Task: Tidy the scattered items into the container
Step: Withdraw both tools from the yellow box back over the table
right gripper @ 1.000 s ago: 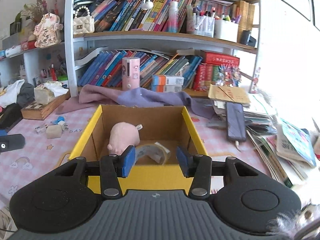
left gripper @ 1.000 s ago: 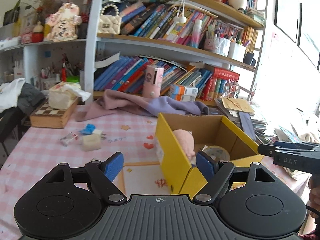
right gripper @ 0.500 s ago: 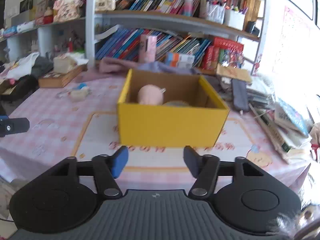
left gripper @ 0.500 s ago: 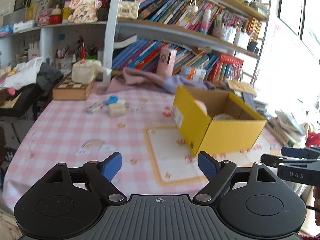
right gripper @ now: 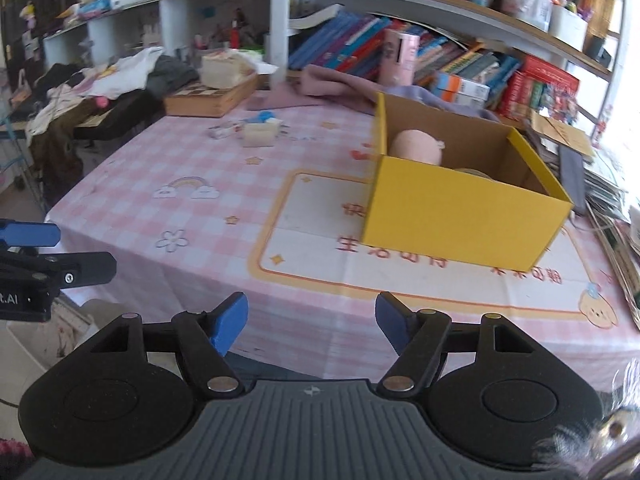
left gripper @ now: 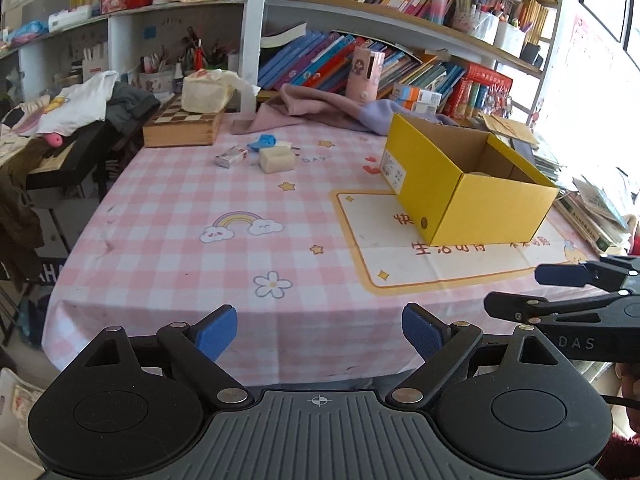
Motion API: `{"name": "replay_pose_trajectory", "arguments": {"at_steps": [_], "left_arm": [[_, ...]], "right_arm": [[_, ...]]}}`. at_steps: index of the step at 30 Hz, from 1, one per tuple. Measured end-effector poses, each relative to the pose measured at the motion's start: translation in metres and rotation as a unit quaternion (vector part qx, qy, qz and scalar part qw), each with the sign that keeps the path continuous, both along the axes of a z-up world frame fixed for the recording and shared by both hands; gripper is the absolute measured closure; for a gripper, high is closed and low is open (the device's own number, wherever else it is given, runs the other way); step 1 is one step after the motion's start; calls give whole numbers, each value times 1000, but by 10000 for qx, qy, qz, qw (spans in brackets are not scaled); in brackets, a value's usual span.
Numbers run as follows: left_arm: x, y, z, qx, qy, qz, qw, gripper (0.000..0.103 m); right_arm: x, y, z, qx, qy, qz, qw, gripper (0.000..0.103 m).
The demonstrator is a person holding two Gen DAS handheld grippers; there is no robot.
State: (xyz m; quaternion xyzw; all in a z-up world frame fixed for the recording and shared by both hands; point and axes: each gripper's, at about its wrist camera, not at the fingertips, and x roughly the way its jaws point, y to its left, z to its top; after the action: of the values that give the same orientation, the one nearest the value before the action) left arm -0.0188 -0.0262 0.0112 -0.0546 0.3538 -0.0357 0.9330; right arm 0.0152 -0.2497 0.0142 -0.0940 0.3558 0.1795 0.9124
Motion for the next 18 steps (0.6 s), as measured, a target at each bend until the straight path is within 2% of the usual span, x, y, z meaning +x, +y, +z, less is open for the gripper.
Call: {"name": "replay_pose_trajectory", "arguments": {"at_steps": [7,11,15,18], "left_arm": [[-6,-4,5,575,-260,-242,9977,11],[-7,1,7,474,-310,-333,9978,11],[-5,10,8,26,-334,-366,9988,11],[-2,11,6,23,-286,-339,9990,11]], "right_arm": [[3,16,3,37,-69,154,9999,33],[4,24,5,30,-93,226,9997,33],[6,31,8,-27,-84,349,9994,33],[9,34,10,-38,-105,401,9991,32]]}}
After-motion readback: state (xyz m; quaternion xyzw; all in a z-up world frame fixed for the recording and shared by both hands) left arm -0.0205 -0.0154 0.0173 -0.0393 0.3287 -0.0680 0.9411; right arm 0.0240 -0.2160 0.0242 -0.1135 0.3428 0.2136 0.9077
